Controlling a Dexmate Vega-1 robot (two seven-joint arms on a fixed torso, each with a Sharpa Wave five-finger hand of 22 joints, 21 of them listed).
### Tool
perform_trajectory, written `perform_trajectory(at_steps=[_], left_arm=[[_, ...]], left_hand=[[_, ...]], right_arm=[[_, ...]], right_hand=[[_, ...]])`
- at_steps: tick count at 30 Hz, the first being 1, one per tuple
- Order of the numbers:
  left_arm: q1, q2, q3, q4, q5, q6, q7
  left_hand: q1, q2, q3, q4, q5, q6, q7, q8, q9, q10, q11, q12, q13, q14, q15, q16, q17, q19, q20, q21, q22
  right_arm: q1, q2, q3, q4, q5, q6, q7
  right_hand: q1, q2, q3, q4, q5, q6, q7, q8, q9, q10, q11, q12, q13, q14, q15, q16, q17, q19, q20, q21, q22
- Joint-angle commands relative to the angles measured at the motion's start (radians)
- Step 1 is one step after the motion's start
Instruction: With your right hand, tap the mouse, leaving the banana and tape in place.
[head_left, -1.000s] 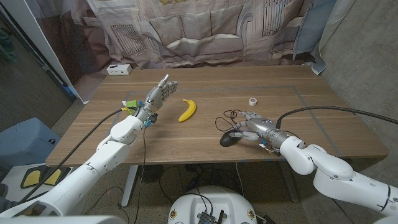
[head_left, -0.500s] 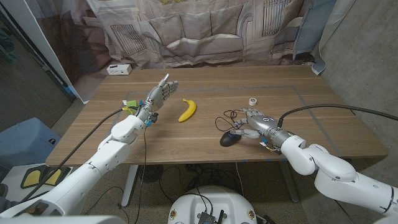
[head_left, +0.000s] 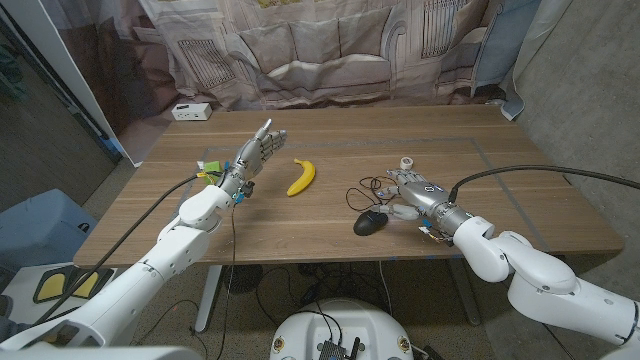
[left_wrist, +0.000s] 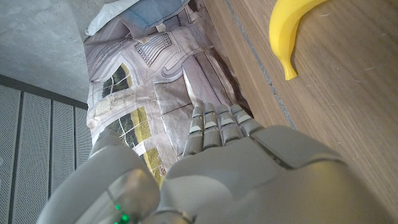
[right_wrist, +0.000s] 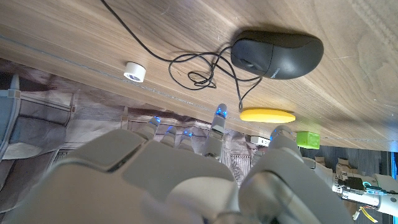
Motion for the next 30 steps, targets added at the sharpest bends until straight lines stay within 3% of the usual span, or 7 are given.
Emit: perform_trajectory(at_steps=[1, 5, 6, 7, 11, 19, 30], left_arm=[[-0.007, 0.003, 0.005, 0.001, 0.000, 0.007, -0.009], [-0.010, 0.005, 0.007, -0.002, 0.002, 0.011, -0.012], [-0.010, 0.005, 0.008, -0.003, 0.002, 0.010, -0.013], [-0.010, 0.007, 0.008, -0.005, 0.004, 0.011, -0.013], [-0.004, 0.012, 0.007, -0.017, 0.005, 0.019, -0.006], [-0.004, 0.015, 0.006, -0.026, 0.009, 0.019, -0.003], [-0.020, 0.020, 0.014, -0.019, 0.006, 0.032, -0.025]], left_hand=[[-0.001, 0.009, 0.000, -0.005, -0.003, 0.015, 0.002, 0.003, 0.002, 0.010, -0.001, -0.002, 0.002, 0.009, 0.002, 0.008, 0.002, -0.008, 0.004, 0.001, 0.005], [-0.001, 0.009, 0.000, -0.005, -0.003, 0.019, 0.000, 0.005, 0.002, 0.011, 0.000, -0.001, 0.002, 0.011, 0.002, 0.009, 0.002, -0.006, 0.004, 0.002, 0.005], [-0.001, 0.009, 0.000, -0.005, -0.003, 0.020, 0.001, 0.005, 0.002, 0.012, 0.000, -0.001, 0.002, 0.011, 0.001, 0.009, 0.002, -0.006, 0.005, 0.002, 0.005], [-0.001, 0.009, 0.000, -0.006, -0.003, 0.023, 0.001, 0.006, 0.002, 0.012, 0.000, -0.001, 0.002, 0.012, 0.001, 0.009, 0.002, -0.006, 0.005, 0.002, 0.005], [-0.001, 0.010, 0.000, -0.006, -0.003, 0.029, 0.001, 0.008, 0.002, 0.015, 0.000, 0.000, 0.002, 0.014, 0.001, 0.009, 0.002, -0.005, 0.006, 0.002, 0.005], [-0.001, 0.011, 0.000, -0.007, -0.003, 0.038, 0.000, 0.010, 0.002, 0.018, -0.001, 0.001, 0.002, 0.016, 0.001, 0.010, 0.002, -0.004, 0.006, 0.003, 0.005], [0.000, 0.013, 0.001, -0.008, -0.003, 0.047, 0.007, 0.011, 0.003, 0.020, -0.003, 0.001, 0.002, 0.020, -0.004, 0.010, 0.002, 0.002, 0.004, 0.005, 0.005]], right_arm=[[-0.026, 0.006, 0.009, -0.009, -0.027, -0.013, -0.031], [-0.035, 0.004, 0.018, -0.014, -0.024, -0.015, -0.034], [-0.035, 0.004, 0.019, -0.016, -0.022, -0.016, -0.029], [-0.037, 0.004, 0.021, -0.015, -0.022, -0.013, -0.034], [-0.042, 0.003, 0.026, -0.015, -0.018, -0.008, -0.038], [-0.050, 0.012, 0.044, -0.021, 0.001, -0.008, -0.052], [-0.051, 0.067, 0.061, -0.013, 0.039, -0.003, -0.116]], right_hand=[[0.011, -0.005, 0.005, -0.005, -0.002, -0.085, 0.006, -0.008, 0.003, 0.007, -0.001, -0.001, 0.003, -0.117, 0.004, 0.007, -0.001, -0.073, 0.004, 0.007, 0.002], [0.015, -0.009, 0.007, -0.007, -0.002, -0.256, 0.020, -0.013, 0.002, 0.013, -0.001, -0.009, 0.003, -0.112, 0.004, 0.003, -0.002, -0.062, 0.003, 0.007, 0.002], [0.015, -0.013, 0.007, -0.007, -0.003, -0.340, 0.048, -0.010, 0.002, 0.010, 0.007, -0.014, 0.003, -0.110, 0.004, 0.001, -0.003, -0.059, 0.001, 0.006, 0.002], [0.014, -0.014, 0.006, -0.006, -0.003, -0.385, 0.058, -0.009, 0.002, 0.003, 0.014, -0.018, 0.003, -0.111, 0.004, -0.002, -0.003, -0.060, 0.002, 0.005, 0.002], [0.009, -0.018, 0.003, -0.004, -0.004, -0.468, 0.078, -0.011, 0.003, -0.001, 0.017, -0.020, 0.004, -0.113, 0.005, -0.005, -0.002, -0.058, -0.001, 0.004, 0.002], [0.004, -0.021, 0.001, -0.002, -0.004, -0.483, 0.091, -0.002, 0.003, -0.025, 0.025, -0.029, 0.004, -0.117, 0.005, -0.007, -0.001, -0.050, -0.001, 0.006, 0.002], [-0.001, -0.025, -0.002, -0.001, -0.003, -0.460, 0.093, 0.016, 0.002, -0.024, 0.026, -0.025, 0.005, -0.099, 0.005, -0.002, -0.002, -0.016, -0.017, 0.016, 0.001]])
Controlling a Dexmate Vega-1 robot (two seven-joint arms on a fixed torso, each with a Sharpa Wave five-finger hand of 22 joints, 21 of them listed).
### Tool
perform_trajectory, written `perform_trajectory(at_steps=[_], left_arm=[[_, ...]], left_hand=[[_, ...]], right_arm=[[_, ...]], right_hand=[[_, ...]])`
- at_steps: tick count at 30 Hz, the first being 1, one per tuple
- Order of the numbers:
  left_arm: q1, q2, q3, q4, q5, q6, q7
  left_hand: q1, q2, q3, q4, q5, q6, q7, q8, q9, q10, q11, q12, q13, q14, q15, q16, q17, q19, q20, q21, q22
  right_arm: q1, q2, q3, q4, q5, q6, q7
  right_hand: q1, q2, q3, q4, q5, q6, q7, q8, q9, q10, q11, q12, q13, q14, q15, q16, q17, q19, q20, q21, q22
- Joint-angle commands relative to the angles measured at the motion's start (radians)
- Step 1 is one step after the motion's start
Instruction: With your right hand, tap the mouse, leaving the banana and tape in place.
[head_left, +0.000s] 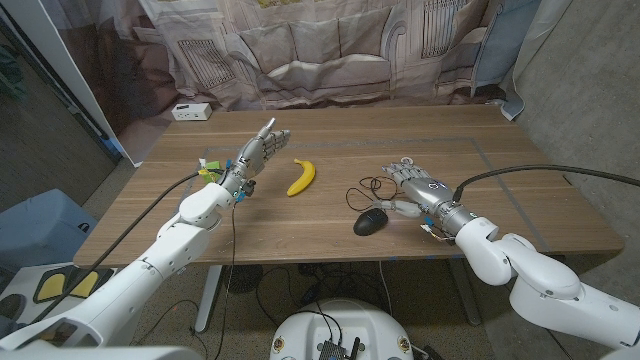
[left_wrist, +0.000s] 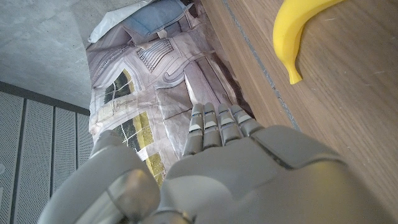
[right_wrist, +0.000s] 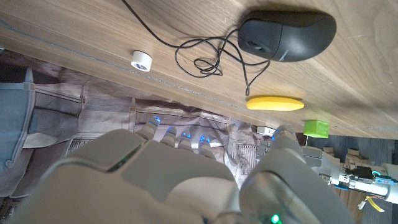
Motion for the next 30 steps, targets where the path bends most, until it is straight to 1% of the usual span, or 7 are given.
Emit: perform_trajectory(at_steps=[1, 5, 10, 20, 24, 27, 30], left_arm=[[-0.020, 0.002, 0.011, 0.012, -0.004, 0.015, -0.029], [-0.037, -0.001, 0.019, 0.024, -0.002, 0.011, -0.049], [-0.037, -0.005, 0.014, 0.026, 0.005, -0.007, -0.042], [-0.021, -0.011, 0.002, 0.019, 0.022, -0.027, 0.001], [-0.012, -0.024, -0.003, 0.022, 0.018, -0.041, 0.017], [-0.013, -0.027, -0.002, 0.028, 0.019, -0.050, 0.013], [-0.017, -0.028, 0.000, 0.030, 0.021, -0.050, 0.011]], left_hand=[[0.006, 0.008, 0.001, -0.008, -0.003, 0.009, -0.001, 0.007, 0.003, 0.011, -0.002, 0.001, 0.002, 0.010, -0.005, 0.005, 0.002, 0.002, 0.004, 0.005, 0.005], [0.006, 0.008, 0.001, -0.009, -0.003, 0.009, -0.001, 0.006, 0.003, 0.011, -0.001, 0.001, 0.002, 0.009, -0.005, 0.005, 0.002, 0.002, 0.004, 0.005, 0.005], [0.007, 0.009, 0.002, -0.009, -0.003, 0.006, 0.000, 0.004, 0.003, 0.011, -0.001, 0.001, 0.002, 0.008, -0.004, 0.004, 0.002, 0.001, 0.004, 0.004, 0.005], [0.007, 0.010, 0.002, -0.010, -0.003, 0.005, 0.000, 0.002, 0.003, 0.010, -0.001, 0.000, 0.002, 0.008, -0.005, 0.003, 0.002, 0.002, 0.004, 0.004, 0.005], [0.007, 0.010, 0.002, -0.011, -0.003, 0.005, 0.000, 0.001, 0.003, 0.010, -0.001, 0.000, 0.002, 0.008, -0.004, 0.003, 0.002, 0.003, 0.004, 0.005, 0.005], [0.007, 0.010, 0.002, -0.011, -0.003, 0.005, 0.001, 0.001, 0.003, 0.010, 0.001, 0.000, 0.002, 0.008, -0.004, 0.003, 0.001, 0.003, 0.004, 0.005, 0.005], [0.007, 0.010, 0.002, -0.011, -0.003, 0.005, 0.000, 0.000, 0.003, 0.010, 0.000, -0.001, 0.002, 0.008, -0.004, 0.003, 0.001, 0.004, 0.004, 0.005, 0.005]], right_arm=[[0.001, 0.051, 0.018, 0.008, 0.042, 0.012, -0.054], [0.010, 0.073, 0.039, 0.033, 0.112, 0.071, -0.077], [0.030, 0.100, 0.046, 0.068, 0.150, 0.123, -0.114], [0.057, 0.123, 0.077, 0.133, 0.244, 0.236, -0.149], [0.054, 0.145, 0.107, 0.166, 0.326, 0.298, -0.164], [0.056, 0.163, 0.120, 0.195, 0.369, 0.347, -0.181], [0.065, 0.172, 0.126, 0.207, 0.395, 0.363, -0.180]], right_hand=[[0.000, -0.012, -0.004, 0.000, 0.001, 0.016, 0.010, 0.013, 0.001, 0.002, 0.001, 0.005, 0.005, -0.092, 0.002, 0.005, 0.003, -0.007, -0.021, 0.010, 0.001], [-0.001, -0.016, -0.006, -0.001, 0.002, 0.029, 0.022, 0.018, 0.000, 0.012, 0.008, 0.009, 0.004, -0.068, -0.006, 0.009, 0.002, 0.042, -0.066, 0.023, -0.001], [0.001, -0.019, -0.006, -0.004, 0.002, 0.057, 0.029, 0.027, 0.000, 0.030, 0.013, 0.015, 0.003, -0.041, -0.016, 0.014, 0.000, 0.097, -0.093, 0.034, -0.003], [0.005, -0.024, -0.007, -0.006, 0.003, 0.102, 0.038, 0.038, -0.001, 0.066, 0.013, 0.025, 0.002, -0.012, -0.022, 0.018, -0.002, 0.135, -0.095, 0.037, -0.005], [0.008, -0.027, -0.008, -0.008, 0.003, 0.135, 0.045, 0.043, -0.002, 0.095, 0.010, 0.032, 0.001, 0.023, -0.029, 0.025, -0.004, 0.176, -0.102, 0.042, -0.006], [0.010, -0.029, -0.008, -0.010, 0.004, 0.154, 0.045, 0.046, -0.002, 0.113, 0.011, 0.036, 0.001, 0.042, -0.034, 0.028, -0.005, 0.195, -0.105, 0.044, -0.007], [0.011, -0.030, -0.008, -0.010, 0.004, 0.161, 0.045, 0.047, -0.002, 0.117, 0.010, 0.036, 0.000, 0.048, -0.032, 0.029, -0.006, 0.203, -0.104, 0.045, -0.007]])
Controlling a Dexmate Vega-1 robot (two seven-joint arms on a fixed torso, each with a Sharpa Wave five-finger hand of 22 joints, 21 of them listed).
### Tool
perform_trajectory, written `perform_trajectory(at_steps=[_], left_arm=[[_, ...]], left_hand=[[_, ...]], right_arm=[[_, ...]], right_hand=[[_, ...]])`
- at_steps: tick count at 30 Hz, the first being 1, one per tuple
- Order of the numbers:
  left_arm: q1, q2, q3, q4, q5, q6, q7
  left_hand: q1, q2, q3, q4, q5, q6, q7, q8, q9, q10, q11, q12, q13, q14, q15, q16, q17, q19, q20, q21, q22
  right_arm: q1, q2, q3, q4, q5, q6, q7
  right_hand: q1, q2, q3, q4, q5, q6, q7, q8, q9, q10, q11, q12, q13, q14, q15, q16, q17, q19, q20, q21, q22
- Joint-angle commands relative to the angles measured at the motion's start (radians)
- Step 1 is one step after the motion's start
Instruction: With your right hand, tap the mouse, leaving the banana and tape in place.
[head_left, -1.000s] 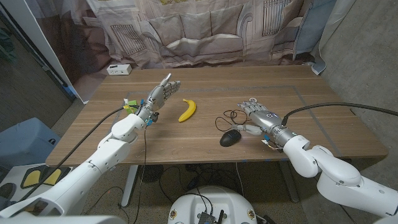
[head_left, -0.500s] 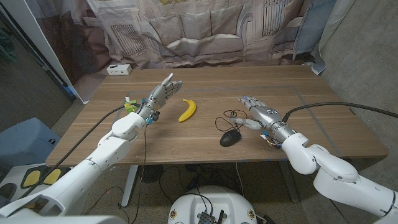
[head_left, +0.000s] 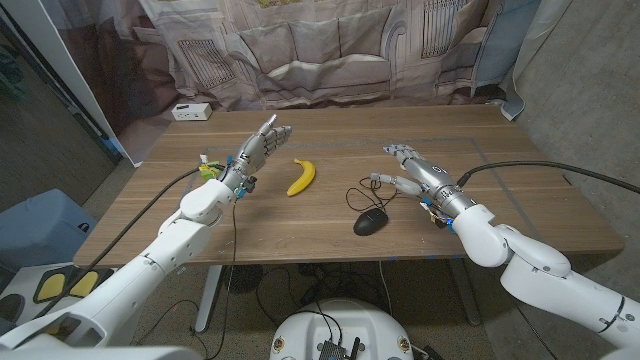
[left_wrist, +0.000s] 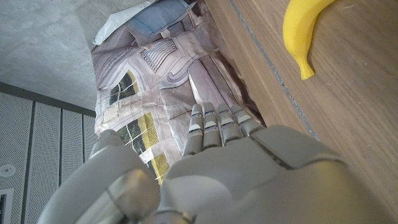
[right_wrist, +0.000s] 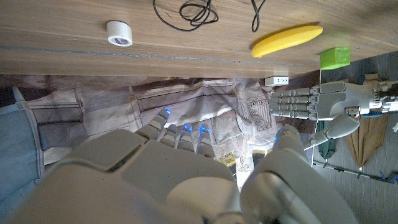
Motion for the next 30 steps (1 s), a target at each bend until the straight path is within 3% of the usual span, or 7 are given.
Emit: perform_trajectory(at_steps=[1, 14, 25, 30], left_arm=[[0.003, -0.015, -0.004, 0.010, 0.007, -0.021, 0.014], [-0.023, -0.029, 0.010, 0.023, 0.006, -0.020, -0.006], [-0.042, -0.048, 0.021, 0.036, 0.013, -0.026, -0.004], [-0.046, -0.055, 0.025, 0.033, 0.026, -0.024, 0.013]], left_hand=[[0.002, 0.005, 0.002, -0.006, -0.004, 0.002, 0.003, 0.000, 0.003, 0.010, -0.001, 0.000, 0.002, 0.009, -0.004, 0.003, 0.001, 0.004, 0.004, 0.005, 0.005], [0.002, 0.005, 0.002, -0.007, -0.004, 0.003, 0.003, -0.001, 0.003, 0.010, -0.002, -0.001, 0.002, 0.009, -0.004, 0.002, 0.001, 0.005, 0.005, 0.005, 0.005], [0.002, 0.005, 0.001, -0.008, -0.004, 0.003, 0.002, -0.001, 0.003, 0.010, -0.003, -0.002, 0.002, 0.010, -0.005, 0.002, 0.001, 0.005, 0.004, 0.004, 0.005], [0.002, 0.005, 0.001, -0.009, -0.004, 0.003, 0.002, -0.002, 0.003, 0.011, -0.003, -0.001, 0.002, 0.010, -0.005, 0.002, 0.001, 0.001, 0.003, 0.003, 0.005]], right_arm=[[0.019, 0.049, 0.045, 0.077, 0.157, 0.146, -0.041], [0.067, 0.088, 0.060, 0.158, 0.253, 0.270, -0.036], [0.110, 0.122, 0.069, 0.255, 0.367, 0.385, 0.005], [0.139, 0.147, 0.071, 0.322, 0.479, 0.451, 0.064]], right_hand=[[0.006, -0.009, 0.000, -0.002, 0.004, 0.018, 0.001, 0.010, 0.001, 0.013, 0.004, 0.008, 0.003, 0.009, 0.000, 0.005, -0.001, 0.016, 0.001, 0.005, 0.000], [0.016, -0.010, 0.002, -0.005, 0.005, 0.039, 0.010, 0.008, 0.000, 0.025, 0.005, 0.004, 0.002, 0.024, 0.001, 0.001, -0.004, 0.066, -0.022, 0.010, -0.001], [0.024, -0.014, 0.002, -0.007, 0.005, 0.054, 0.023, 0.004, 0.001, 0.061, 0.020, 0.011, 0.002, 0.054, 0.004, 0.004, -0.005, 0.094, -0.019, 0.007, -0.002], [0.025, -0.015, 0.002, -0.007, 0.004, 0.061, 0.027, 0.005, 0.001, 0.068, 0.020, 0.012, 0.002, 0.056, 0.006, 0.003, -0.005, 0.095, -0.018, 0.004, -0.002]])
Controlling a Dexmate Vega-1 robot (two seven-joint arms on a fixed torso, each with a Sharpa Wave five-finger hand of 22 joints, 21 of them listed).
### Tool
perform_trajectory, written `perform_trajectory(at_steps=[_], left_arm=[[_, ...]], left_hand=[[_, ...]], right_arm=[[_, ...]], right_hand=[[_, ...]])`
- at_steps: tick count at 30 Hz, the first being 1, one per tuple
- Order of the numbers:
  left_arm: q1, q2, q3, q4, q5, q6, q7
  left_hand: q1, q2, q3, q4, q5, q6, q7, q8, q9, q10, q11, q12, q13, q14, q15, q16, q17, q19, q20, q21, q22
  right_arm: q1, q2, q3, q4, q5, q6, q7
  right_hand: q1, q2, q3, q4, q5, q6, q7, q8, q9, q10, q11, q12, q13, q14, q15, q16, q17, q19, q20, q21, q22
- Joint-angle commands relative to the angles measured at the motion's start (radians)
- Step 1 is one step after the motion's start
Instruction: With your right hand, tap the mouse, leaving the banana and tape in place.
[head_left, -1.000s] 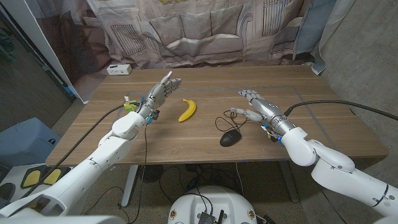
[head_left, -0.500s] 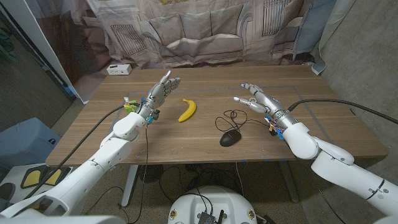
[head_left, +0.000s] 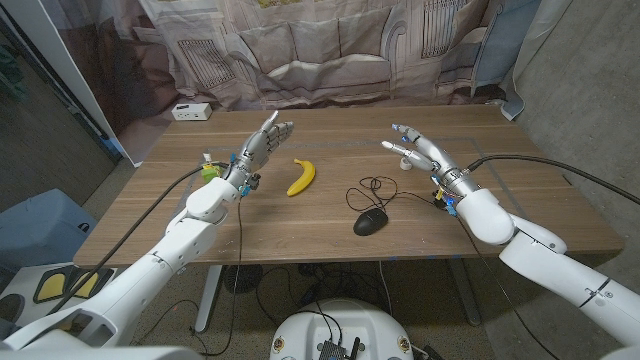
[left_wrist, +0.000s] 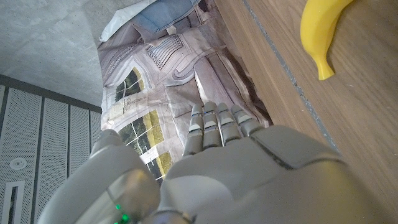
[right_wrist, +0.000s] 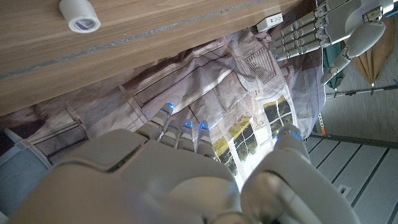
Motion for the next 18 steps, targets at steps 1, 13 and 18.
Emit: perform_trajectory(at_steps=[1, 13, 18], left_arm=[[-0.018, -0.018, 0.012, 0.008, 0.017, -0.002, 0.014], [-0.019, -0.022, 0.017, 0.004, 0.022, 0.003, 0.021], [-0.016, -0.021, 0.018, 0.002, 0.019, 0.003, 0.020]], left_hand=[[0.002, 0.005, 0.004, -0.007, -0.004, 0.004, 0.002, -0.001, 0.003, 0.006, 0.002, -0.002, 0.002, 0.007, 0.000, 0.003, 0.001, 0.005, -0.006, 0.004, 0.005], [0.002, 0.005, 0.003, -0.010, -0.005, 0.006, 0.002, -0.003, 0.003, 0.010, 0.002, -0.001, 0.002, 0.010, 0.001, 0.003, 0.001, 0.030, -0.014, 0.012, 0.007], [0.003, 0.005, 0.003, -0.011, -0.005, 0.006, 0.000, -0.003, 0.003, 0.010, -0.002, -0.002, 0.002, 0.010, -0.001, 0.002, 0.001, 0.021, -0.012, 0.008, 0.007]], right_arm=[[0.053, 0.051, 0.009, 0.127, 0.199, 0.155, 0.086], [0.080, 0.083, 0.006, 0.191, 0.276, 0.208, 0.109], [0.090, 0.098, 0.008, 0.220, 0.344, 0.235, 0.144]], right_hand=[[0.011, -0.002, 0.001, -0.007, 0.004, 0.018, 0.000, 0.005, 0.001, 0.013, 0.004, 0.006, 0.002, 0.003, -0.001, 0.002, 0.000, 0.004, 0.000, -0.001, 0.003], [0.013, -0.003, 0.000, -0.005, 0.004, 0.030, 0.020, 0.002, 0.001, 0.004, 0.018, -0.005, 0.002, -0.024, 0.003, -0.015, 0.001, -0.025, 0.000, -0.024, 0.003], [0.012, -0.003, -0.001, -0.004, 0.004, 0.021, 0.038, -0.005, 0.001, -0.009, 0.032, -0.012, 0.002, -0.033, 0.008, -0.021, 0.001, -0.032, 0.001, -0.032, 0.004]])
